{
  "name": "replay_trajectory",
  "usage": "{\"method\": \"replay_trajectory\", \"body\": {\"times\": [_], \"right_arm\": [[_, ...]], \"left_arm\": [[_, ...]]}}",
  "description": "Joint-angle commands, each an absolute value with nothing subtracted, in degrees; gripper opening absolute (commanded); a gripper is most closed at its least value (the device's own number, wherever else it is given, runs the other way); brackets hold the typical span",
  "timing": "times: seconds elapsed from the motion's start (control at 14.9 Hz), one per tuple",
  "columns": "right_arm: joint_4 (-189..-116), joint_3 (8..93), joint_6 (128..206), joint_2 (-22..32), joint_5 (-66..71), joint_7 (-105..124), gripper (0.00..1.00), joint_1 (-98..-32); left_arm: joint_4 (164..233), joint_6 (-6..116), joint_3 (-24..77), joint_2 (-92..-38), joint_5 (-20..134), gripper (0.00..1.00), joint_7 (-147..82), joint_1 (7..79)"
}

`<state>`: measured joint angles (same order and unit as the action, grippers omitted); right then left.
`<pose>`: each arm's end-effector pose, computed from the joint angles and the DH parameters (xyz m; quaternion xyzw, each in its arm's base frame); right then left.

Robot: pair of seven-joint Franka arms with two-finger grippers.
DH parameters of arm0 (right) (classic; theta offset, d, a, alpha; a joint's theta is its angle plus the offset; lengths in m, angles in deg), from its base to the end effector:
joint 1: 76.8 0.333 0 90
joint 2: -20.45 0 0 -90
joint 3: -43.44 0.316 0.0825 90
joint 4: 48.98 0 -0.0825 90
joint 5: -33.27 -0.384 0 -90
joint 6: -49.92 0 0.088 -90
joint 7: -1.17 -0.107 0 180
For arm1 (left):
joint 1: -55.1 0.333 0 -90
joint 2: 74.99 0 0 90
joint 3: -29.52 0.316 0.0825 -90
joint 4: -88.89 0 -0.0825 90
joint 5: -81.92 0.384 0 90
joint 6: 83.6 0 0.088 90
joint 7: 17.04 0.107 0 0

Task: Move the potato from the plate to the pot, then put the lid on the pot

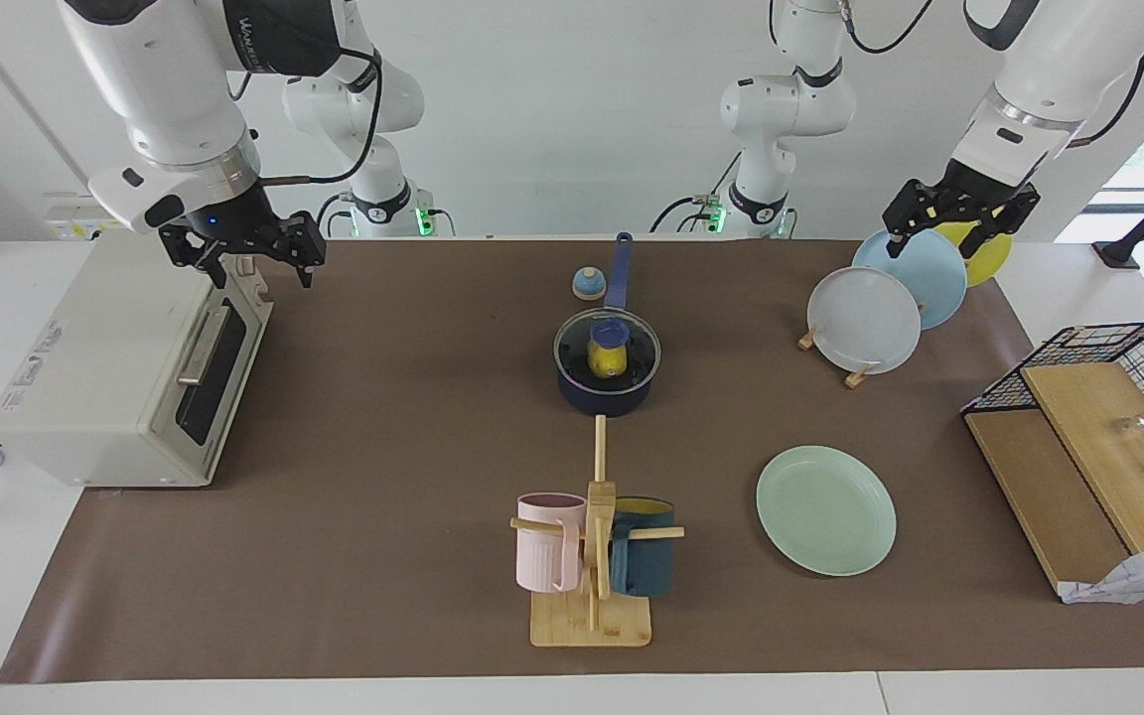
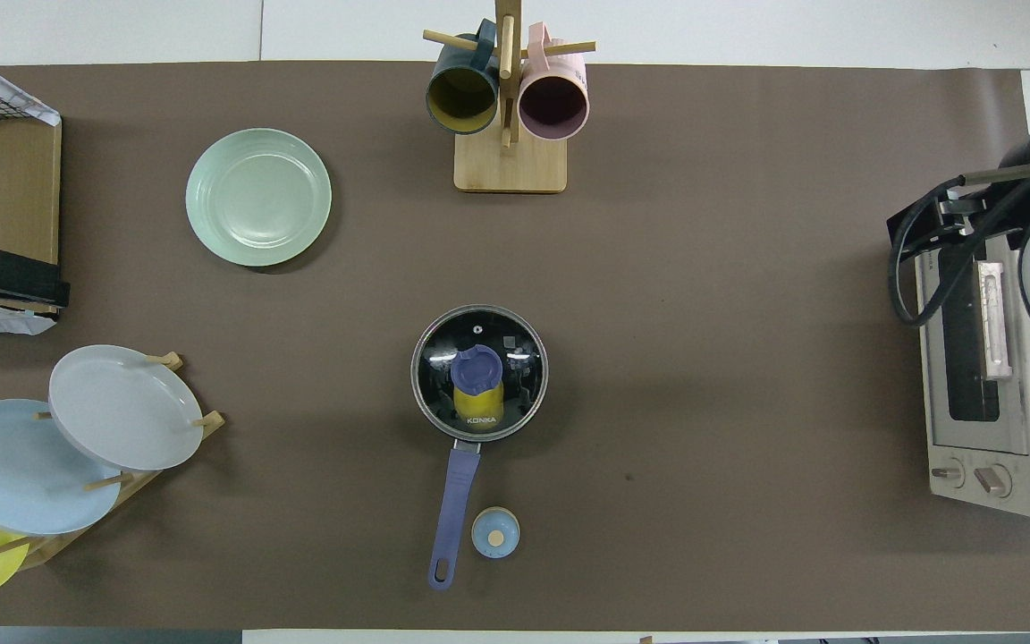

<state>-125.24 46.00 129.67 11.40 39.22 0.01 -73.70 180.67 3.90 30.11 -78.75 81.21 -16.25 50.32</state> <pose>0.5829 0.0427 0.6313 0.9972 0.0323 -0.0455 0.0507 0.5280 -0.0399 0.6417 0.9990 -0.0437 -0.0047 0.0064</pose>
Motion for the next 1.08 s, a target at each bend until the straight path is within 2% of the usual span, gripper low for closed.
{"method": "replay_trajectory", "body": {"times": [0.0, 0.4, 0.47, 0.61, 0.67, 1.01], "right_arm": [[-125.18, 46.87, 129.11, 11.66, 38.99, 0.37, 1.0, -74.69], [-126.23, 46.7, 129.37, 11.83, 36.96, 0.46, 1.0, -77.59], [-128.5, 46.61, 129.72, 13.66, 36.88, 0.46, 1.0, -77.68], [-140.15, 45.56, 137.15, 21.9, 37.05, 0.55, 1.0, -77.16], [-141.69, 45.29, 137.28, 22.98, 36.96, 0.81, 1.0, -77.33], [-140.92, 43.71, 137.02, 21.95, 36.96, 3.01, 1.0, -77.07]], "left_arm": [[182.31, 3.94, 29.7, -80.35, 81.84, 1.0, -16.07, 51.06], [181.88, 1.83, 29.88, -80.53, 81.84, 1.0, -16.16, 51.06], [181.87, 1.92, 29.88, -80.7, 81.84, 1.0, -16.07, 51.06], [182.05, 2.01, 29.79, -80.79, 81.84, 1.0, -15.98, 50.89], [182.05, 2.01, 29.79, -80.79, 81.84, 1.0, -16.07, 50.8], [182.23, 2.19, 29.79, -81.06, 81.84, 1.0, -16.07, 50.8]]}}
